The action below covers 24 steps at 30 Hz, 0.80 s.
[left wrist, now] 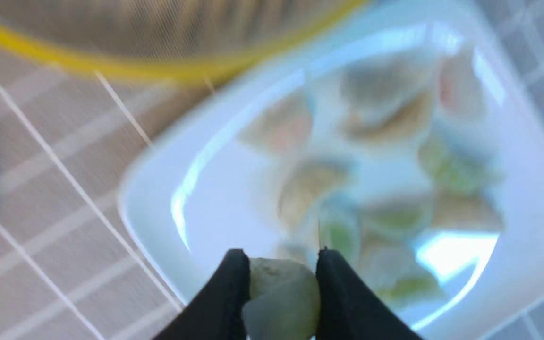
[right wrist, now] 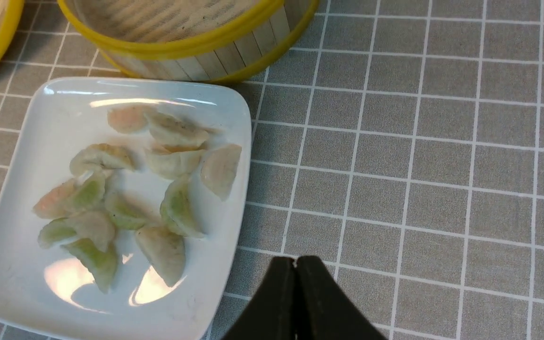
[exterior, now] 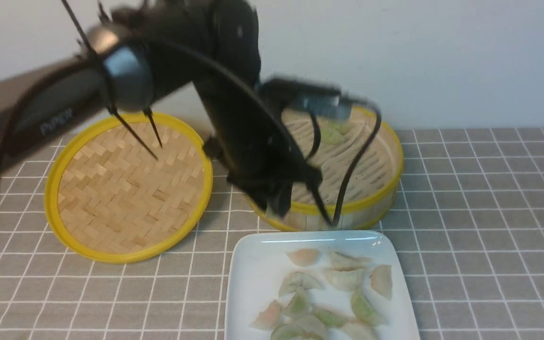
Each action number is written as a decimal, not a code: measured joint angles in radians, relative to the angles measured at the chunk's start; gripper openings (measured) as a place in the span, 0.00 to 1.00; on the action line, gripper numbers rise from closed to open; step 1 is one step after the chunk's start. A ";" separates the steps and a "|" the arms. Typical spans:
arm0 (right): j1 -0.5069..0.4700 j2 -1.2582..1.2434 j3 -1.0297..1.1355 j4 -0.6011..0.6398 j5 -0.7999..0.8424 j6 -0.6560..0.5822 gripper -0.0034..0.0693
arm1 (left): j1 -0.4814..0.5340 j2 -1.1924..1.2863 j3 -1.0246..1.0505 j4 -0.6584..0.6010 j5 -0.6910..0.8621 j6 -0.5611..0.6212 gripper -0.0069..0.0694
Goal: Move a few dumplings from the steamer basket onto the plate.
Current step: Use the left arm to put the dumpling into the plate, then use the right arm to grab a dumpling from inside the steamer
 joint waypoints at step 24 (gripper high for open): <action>0.000 0.162 -0.146 0.153 -0.017 -0.150 0.03 | 0.000 -0.007 -0.026 0.040 -0.015 0.035 0.17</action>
